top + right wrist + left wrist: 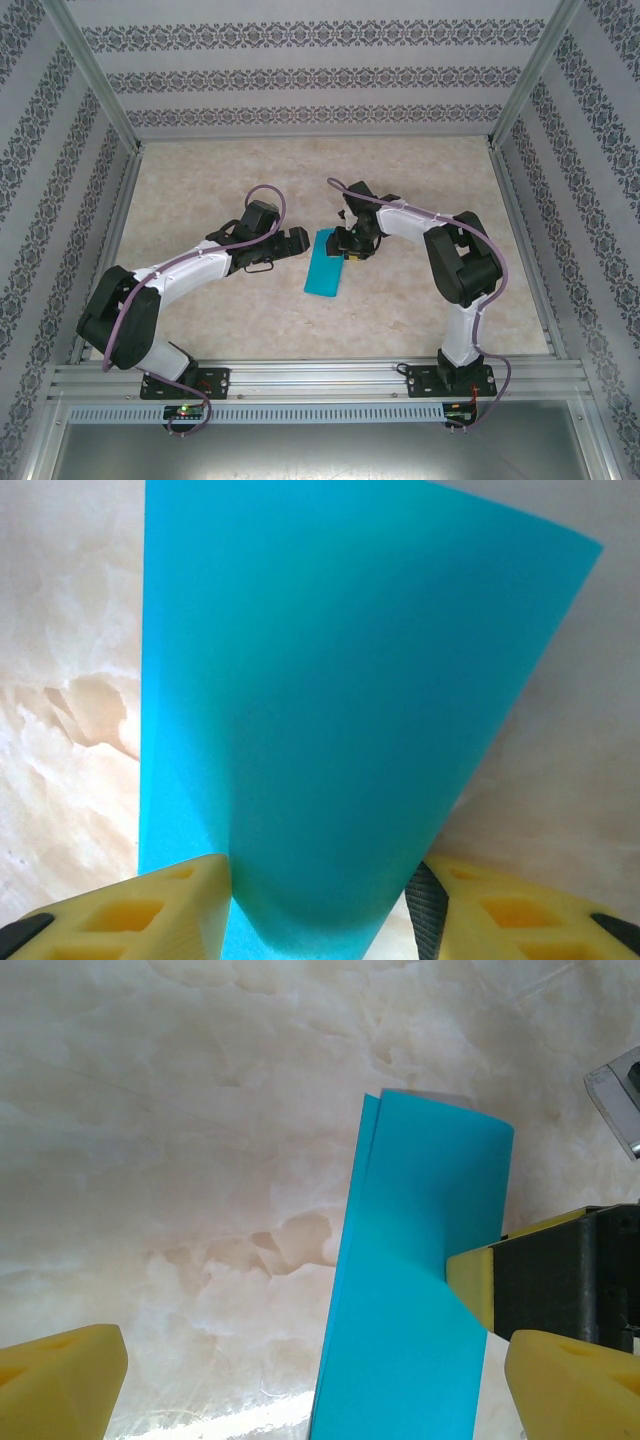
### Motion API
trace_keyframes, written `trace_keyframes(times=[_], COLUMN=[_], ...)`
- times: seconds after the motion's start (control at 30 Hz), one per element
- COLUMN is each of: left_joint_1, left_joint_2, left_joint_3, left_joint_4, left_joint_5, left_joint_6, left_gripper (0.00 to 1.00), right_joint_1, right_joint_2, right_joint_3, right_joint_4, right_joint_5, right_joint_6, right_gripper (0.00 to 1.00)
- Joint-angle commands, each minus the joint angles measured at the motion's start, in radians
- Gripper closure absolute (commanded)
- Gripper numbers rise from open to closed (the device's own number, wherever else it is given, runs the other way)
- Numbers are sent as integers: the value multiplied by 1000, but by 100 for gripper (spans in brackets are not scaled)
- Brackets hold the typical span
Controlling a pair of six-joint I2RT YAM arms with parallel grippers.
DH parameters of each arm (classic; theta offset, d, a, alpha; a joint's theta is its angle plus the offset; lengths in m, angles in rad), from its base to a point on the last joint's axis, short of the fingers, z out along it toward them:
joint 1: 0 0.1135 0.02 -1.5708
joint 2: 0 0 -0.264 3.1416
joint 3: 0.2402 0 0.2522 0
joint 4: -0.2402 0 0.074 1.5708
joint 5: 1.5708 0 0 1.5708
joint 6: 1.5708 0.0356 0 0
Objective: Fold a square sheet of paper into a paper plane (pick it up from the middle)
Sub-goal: Fold the square sheet of paper in half at the center of the table.
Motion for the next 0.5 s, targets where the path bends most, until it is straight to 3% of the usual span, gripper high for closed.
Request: trace_keyframes(times=[0.0,0.2,0.47], left_joint_1=[9,9,13], left_joint_2=[12,11,49], left_joint_3=[-1,-1,25], left_joint_4=[-3,-14,-50], left_joint_5=[9,4,3], left_joint_6=[7,13,-4], left_gripper=[2,4,31], right_joint_1=[11,16,20], right_joint_2=[28,60,79], right_joint_3=[23,69,68], right_joint_4=[-9,-88,-117], right_joint_5=[-29,42,66], right_joint_6=[-15,-29,-30], right_gripper=[47,45,45])
